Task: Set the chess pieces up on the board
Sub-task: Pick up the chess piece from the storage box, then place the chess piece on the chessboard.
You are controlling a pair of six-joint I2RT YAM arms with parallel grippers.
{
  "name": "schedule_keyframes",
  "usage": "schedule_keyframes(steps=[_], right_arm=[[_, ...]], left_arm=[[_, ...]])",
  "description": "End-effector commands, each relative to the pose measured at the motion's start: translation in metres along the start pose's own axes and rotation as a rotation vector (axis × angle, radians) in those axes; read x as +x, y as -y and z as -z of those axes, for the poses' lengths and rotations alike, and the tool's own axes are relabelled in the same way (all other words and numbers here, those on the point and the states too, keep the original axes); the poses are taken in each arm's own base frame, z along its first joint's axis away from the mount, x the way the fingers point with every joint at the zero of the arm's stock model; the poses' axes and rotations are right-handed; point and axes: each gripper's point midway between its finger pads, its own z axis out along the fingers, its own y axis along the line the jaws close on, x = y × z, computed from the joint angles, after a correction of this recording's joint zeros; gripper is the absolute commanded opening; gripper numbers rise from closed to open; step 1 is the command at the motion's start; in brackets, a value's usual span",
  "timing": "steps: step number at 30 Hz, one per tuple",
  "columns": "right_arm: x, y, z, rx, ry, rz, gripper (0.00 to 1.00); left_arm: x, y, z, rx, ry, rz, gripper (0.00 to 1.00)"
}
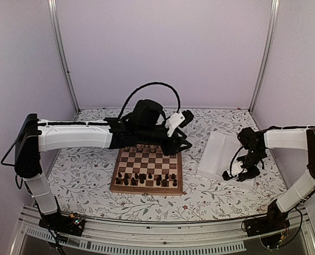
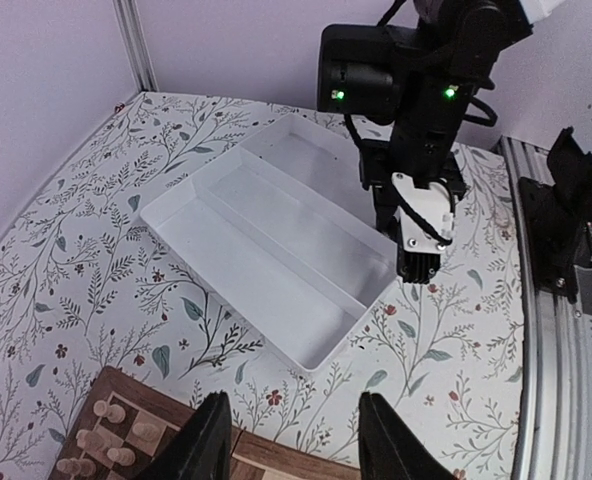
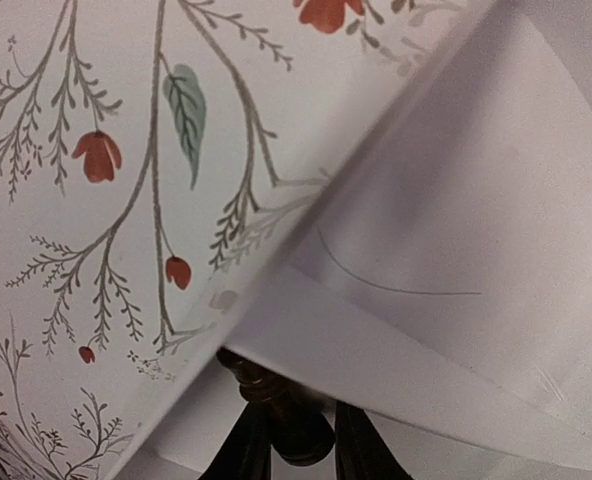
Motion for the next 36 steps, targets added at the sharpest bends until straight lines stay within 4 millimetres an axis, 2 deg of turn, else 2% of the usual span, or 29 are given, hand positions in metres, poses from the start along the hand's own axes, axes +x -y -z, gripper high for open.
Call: schedule_keyframes(steps=[1, 4, 7, 11, 13, 18, 22, 25, 31, 36], right_arm=[[0.010, -0.010, -0.001, -0.045, -0.055, -0.032, 0.20], [0.015, -0.006, 0.008, -0.046, -0.046, -0.088, 0.15], [0.022, 0.004, 0.027, -0.035, -0.010, -0.162, 0.14], [0.014, 0.019, 0.059, -0.002, 0.120, -0.263, 0.13], [0.000, 0.027, 0.077, 0.014, 0.209, -0.313, 0.13], [-0.048, 0.056, 0.130, 0.015, 0.535, -0.430, 0.13], [-0.083, 0.084, 0.176, 0.001, 0.813, -0.485, 0.13], [-0.110, 0.092, 0.198, -0.054, 0.964, -0.483, 0.13], [-0.152, 0.085, 0.202, -0.122, 1.008, -0.407, 0.13], [-0.163, 0.081, 0.201, -0.150, 1.013, -0.385, 0.14]], left_arm=[[0.000, 0.011, -0.006, 0.037, -0.006, -0.009, 0.46], [-0.001, 0.012, -0.007, 0.046, -0.005, -0.009, 0.46], [-0.005, 0.012, -0.006, 0.048, 0.005, -0.012, 0.46], [-0.010, 0.007, -0.009, 0.024, 0.024, -0.010, 0.46], [-0.013, 0.005, -0.011, 0.016, 0.038, 0.000, 0.46], [-0.035, 0.009, -0.018, 0.054, 0.132, 0.054, 0.47], [-0.050, 0.020, -0.021, 0.128, 0.212, 0.083, 0.48], [-0.053, 0.030, -0.026, 0.163, 0.217, 0.071, 0.49], [-0.058, 0.034, -0.030, 0.174, 0.223, 0.085, 0.51], [-0.056, 0.038, -0.034, 0.196, 0.220, 0.109, 0.51]])
